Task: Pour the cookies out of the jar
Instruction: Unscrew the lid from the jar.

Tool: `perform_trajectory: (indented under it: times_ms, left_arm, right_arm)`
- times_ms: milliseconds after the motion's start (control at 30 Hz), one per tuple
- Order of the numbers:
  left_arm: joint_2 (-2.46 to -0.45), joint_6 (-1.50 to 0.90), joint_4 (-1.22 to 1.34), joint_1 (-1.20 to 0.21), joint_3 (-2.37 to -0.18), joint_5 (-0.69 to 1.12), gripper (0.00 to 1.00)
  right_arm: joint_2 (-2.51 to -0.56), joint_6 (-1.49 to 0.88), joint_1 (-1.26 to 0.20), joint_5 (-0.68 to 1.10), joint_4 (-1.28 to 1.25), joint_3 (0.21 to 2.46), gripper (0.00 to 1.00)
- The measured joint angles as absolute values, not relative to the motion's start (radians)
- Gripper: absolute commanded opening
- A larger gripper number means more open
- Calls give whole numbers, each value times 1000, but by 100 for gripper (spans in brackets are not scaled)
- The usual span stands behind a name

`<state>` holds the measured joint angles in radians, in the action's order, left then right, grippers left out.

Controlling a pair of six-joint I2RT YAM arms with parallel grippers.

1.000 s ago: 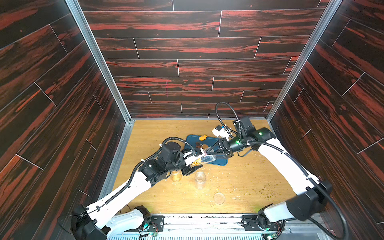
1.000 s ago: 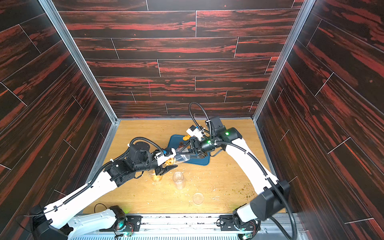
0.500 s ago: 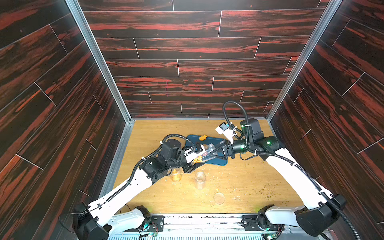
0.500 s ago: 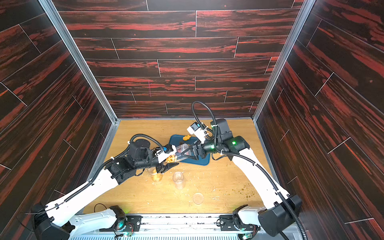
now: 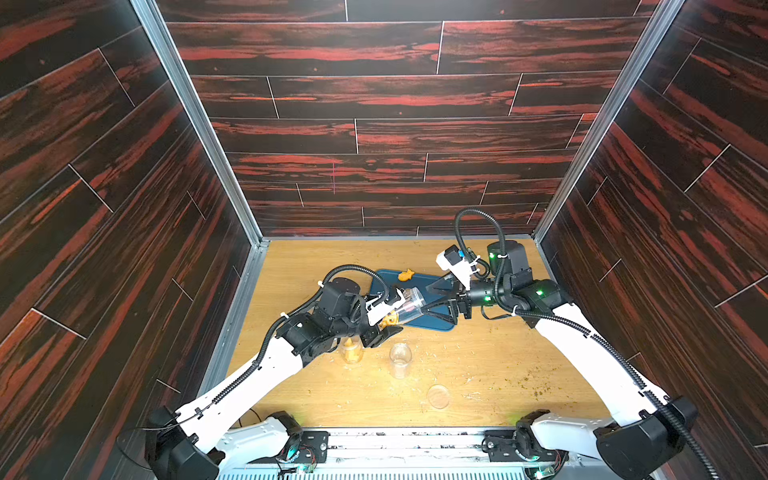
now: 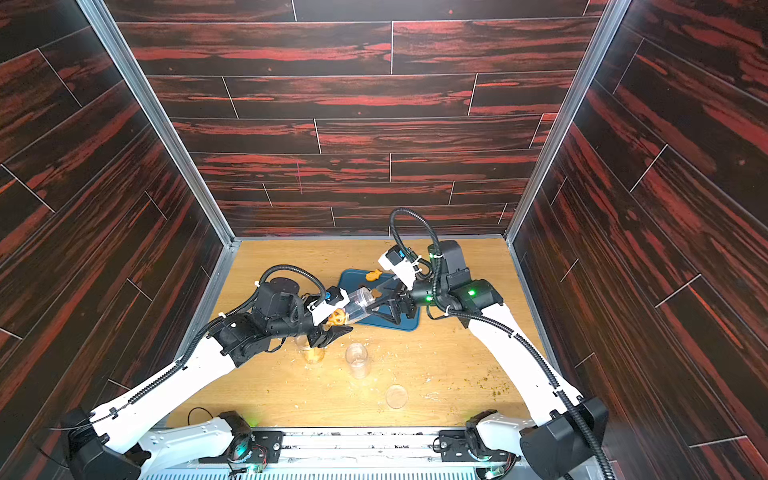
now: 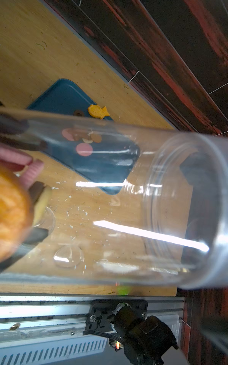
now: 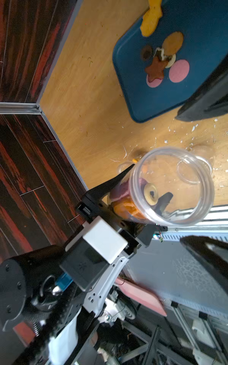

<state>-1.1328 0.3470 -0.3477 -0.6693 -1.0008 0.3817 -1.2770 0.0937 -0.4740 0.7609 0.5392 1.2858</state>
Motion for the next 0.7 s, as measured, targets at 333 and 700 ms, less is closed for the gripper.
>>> perform_trajectory:
  times_ms: [333,700]
  left_arm:
    - [-1133,352,-347,-669,-1001,357,23]
    - [-1133,381,-347,-669,-1027,339,24]
  right_arm:
    - [-1285,-532,-253,850,404,1356,99]
    - [-1438,-582,-310,898,934,1592,88]
